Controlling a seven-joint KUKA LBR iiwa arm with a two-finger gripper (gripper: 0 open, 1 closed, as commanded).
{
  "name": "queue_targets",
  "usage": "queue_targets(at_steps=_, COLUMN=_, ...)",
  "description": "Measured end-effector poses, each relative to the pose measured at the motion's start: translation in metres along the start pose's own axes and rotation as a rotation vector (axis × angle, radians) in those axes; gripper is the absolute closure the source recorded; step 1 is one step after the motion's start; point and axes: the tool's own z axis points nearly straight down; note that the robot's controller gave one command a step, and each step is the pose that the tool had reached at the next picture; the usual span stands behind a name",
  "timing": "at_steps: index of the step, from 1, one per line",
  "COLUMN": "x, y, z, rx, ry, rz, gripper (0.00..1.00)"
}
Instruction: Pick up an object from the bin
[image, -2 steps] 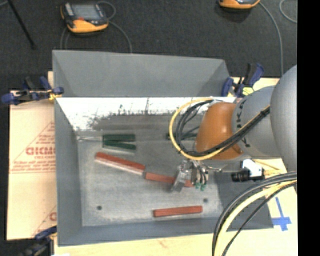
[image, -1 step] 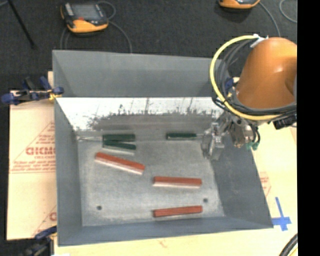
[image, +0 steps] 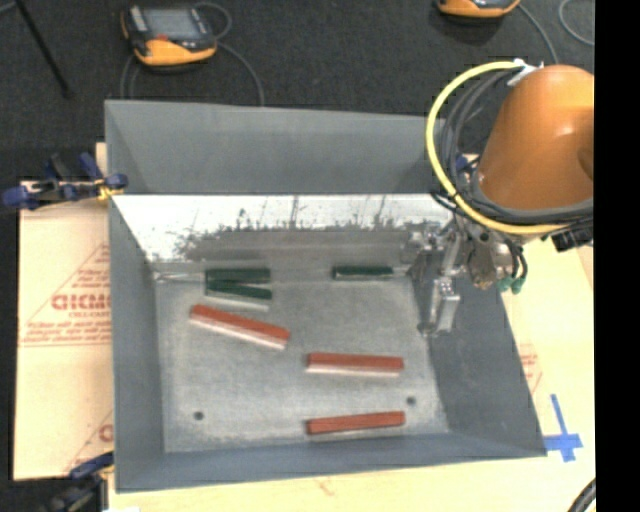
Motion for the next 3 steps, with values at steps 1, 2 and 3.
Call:
queue_targets(at_steps=1, x=0.0, y=0.0, z=0.0, rx=0.0, ry=0.0, rz=0.0, gripper=0.0)
queue_targets(at_steps=2, x=0.006, y=0.01, z=0.045, rx=0.0, ry=-0.007, rz=0.033, gripper=0.0)
queue_targets(at_steps=3, x=0.043, y=0.025, z=0.107, rx=-0.001, ry=-0.001, rz=-0.017, gripper=0.0)
